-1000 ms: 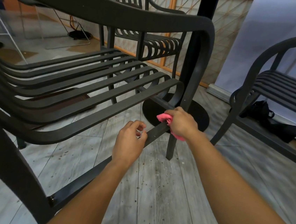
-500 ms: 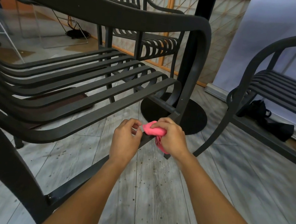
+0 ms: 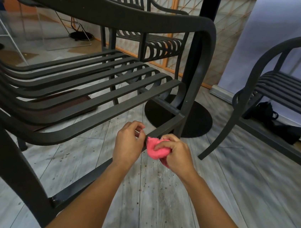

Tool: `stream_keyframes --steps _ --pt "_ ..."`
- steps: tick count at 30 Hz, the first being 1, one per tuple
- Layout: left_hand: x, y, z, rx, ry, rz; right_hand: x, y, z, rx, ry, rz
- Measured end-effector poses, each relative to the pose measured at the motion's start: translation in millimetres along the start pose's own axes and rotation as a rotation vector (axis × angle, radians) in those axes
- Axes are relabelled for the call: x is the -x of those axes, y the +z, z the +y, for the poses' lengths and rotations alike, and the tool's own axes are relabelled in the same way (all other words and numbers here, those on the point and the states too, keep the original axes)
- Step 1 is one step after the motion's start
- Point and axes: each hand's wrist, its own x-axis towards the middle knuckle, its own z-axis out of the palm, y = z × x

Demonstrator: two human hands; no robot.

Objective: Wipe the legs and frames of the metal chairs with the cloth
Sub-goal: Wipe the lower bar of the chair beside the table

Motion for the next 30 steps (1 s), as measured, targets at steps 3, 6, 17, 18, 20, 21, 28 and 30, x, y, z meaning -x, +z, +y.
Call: stream_keyframes --steps 3,6,17,18,20,21,28,30 --pt "0 0 0 -0.007 -0.006 0.008 10 -1 13 0.186 -0.015 -0.019" --pt "0 0 1 -0.015 -0.015 0.016 18 -6 19 0.132 0.103 0.019" --pt "1 -1 4 -0.013 -0.039 0.025 5 -67 -11 -0.135 0.139 0.149" --pt "2 -1 4 -0.011 -0.039 0.025 1 -70 -14 0.050 0.062 0.117" --pt "2 -2 4 -0.009 -0.041 0.022 -8 -77 -21 0.400 -0.035 0.064" --pt "2 -2 4 -0.009 -0.040 0.022 -13 -78 -24 0.532 -0.055 0.040" --pt "2 -2 5 -0.016 -0.039 0.016 -51 -66 -59 0.703 -0.142 0.051" --pt "1 -2 4 -0.011 -0.025 0.011 -61 -58 -58 0.656 -0.109 0.082"
